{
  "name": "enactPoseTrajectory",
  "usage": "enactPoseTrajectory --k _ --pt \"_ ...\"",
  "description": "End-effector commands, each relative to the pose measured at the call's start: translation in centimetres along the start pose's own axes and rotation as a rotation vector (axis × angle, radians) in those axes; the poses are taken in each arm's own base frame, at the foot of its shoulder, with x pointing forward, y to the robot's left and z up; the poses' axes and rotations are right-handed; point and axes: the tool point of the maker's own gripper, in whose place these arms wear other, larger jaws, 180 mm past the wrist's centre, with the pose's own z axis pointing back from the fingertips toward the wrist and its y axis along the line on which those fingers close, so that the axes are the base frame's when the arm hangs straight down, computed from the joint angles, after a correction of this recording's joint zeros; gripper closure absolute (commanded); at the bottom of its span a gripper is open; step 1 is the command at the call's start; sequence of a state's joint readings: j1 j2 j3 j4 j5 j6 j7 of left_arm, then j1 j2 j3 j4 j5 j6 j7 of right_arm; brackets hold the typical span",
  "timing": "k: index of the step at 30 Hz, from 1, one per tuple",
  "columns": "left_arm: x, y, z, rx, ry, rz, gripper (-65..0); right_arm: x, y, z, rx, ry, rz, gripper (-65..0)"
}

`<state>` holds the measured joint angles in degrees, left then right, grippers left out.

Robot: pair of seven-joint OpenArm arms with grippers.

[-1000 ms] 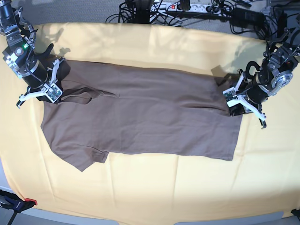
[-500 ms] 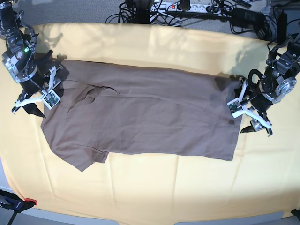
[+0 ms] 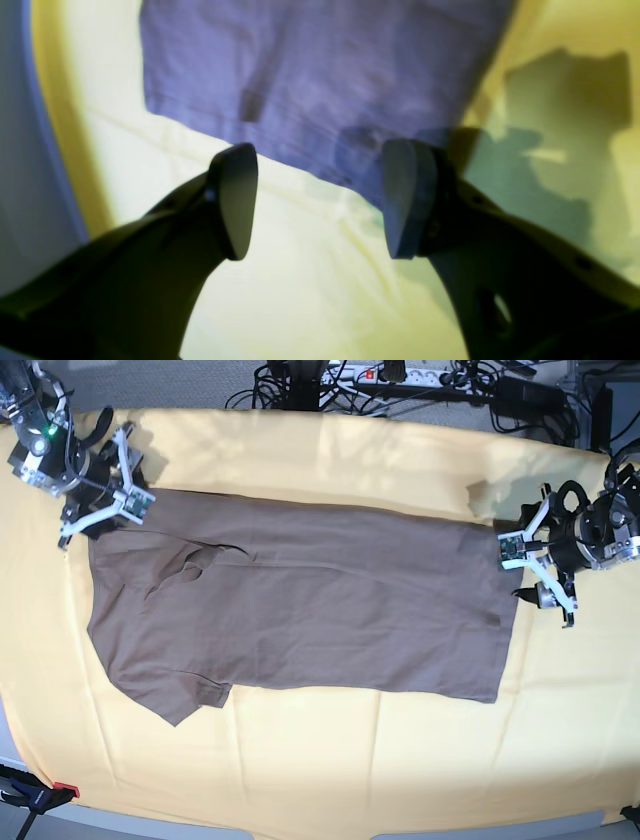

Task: Fold the T-shirt properly
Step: 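Lower the shirt corners, release, and regrasp the shoulder edges, then drag the shirt by its shoulder edges toward the robot, then release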

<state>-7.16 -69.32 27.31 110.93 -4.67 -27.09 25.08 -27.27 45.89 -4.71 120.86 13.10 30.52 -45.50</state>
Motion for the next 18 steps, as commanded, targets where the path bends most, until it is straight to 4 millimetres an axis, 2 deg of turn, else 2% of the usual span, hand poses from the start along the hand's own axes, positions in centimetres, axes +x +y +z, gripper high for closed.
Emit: enactPoseTrajectory --k 1,6,9,14,18 --pt "0.0 1.3 0.7 0.037 0.001 -0.014 -39.0 -0.4 -0.6 0.4 -0.031 0.017 0.03 -36.0" --pt "0.0 1.3 0.7 0.038 -0.004 -0.014 -39.0 -2.3 -1.4 0.4 -0.124 0.089 0.064 -36.0" --pt "0.1 1.3 0.7 0.038 -0.006 -0.014 -39.0 -3.5 -1.8 -0.3 -0.139 0.106 0.067 -36.0" --pt "0.1 1.3 0.7 0.038 -0.007 -0.013 -39.0 -5.9 -1.2 -1.5 -0.098 0.144 0.05 -36.0" --pt "0.3 1.3 0.7 0.037 -0.021 -0.013 -39.0 -6.7 -0.8 -2.0 -0.082 0.149 0.039 -36.0"
